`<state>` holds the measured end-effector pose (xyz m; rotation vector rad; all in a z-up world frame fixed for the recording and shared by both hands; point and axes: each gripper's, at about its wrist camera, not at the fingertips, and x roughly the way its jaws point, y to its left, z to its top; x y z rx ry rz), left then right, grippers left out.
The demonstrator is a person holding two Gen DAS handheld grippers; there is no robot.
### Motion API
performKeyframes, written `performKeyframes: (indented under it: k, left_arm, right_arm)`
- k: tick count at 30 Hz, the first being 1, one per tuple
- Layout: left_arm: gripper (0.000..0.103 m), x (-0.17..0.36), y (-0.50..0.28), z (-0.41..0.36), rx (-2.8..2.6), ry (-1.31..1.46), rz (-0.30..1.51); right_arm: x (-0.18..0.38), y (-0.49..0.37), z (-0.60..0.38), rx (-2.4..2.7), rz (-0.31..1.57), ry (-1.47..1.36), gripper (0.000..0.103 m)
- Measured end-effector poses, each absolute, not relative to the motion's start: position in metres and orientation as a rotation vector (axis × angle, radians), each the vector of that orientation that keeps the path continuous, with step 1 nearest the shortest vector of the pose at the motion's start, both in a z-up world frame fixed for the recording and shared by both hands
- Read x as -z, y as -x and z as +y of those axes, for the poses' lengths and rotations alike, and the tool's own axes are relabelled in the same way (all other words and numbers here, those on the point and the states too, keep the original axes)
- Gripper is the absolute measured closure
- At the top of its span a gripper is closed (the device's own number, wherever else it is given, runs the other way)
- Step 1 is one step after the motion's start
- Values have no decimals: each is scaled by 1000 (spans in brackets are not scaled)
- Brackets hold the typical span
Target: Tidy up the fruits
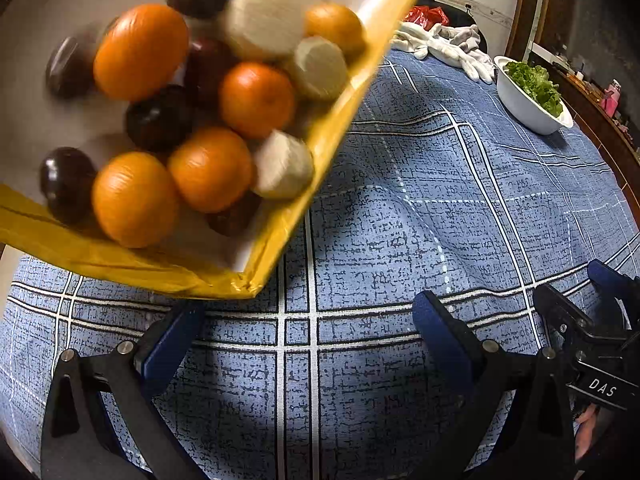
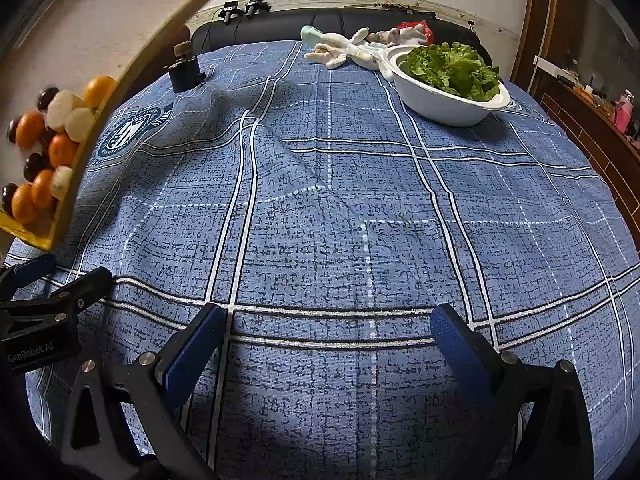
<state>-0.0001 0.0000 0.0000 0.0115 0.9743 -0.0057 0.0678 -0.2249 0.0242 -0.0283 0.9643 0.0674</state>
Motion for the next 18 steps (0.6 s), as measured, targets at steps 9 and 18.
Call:
performKeyframes:
  k: [9,18]
  left_arm:
    - [0,0,0,1,6,-12,975]
    - [0,0,1,0,5,-13,974]
  right_arm:
    - [-24,-67,-226,-68,964,28,0]
    - [-23,-65,-226,-68,964,28,0]
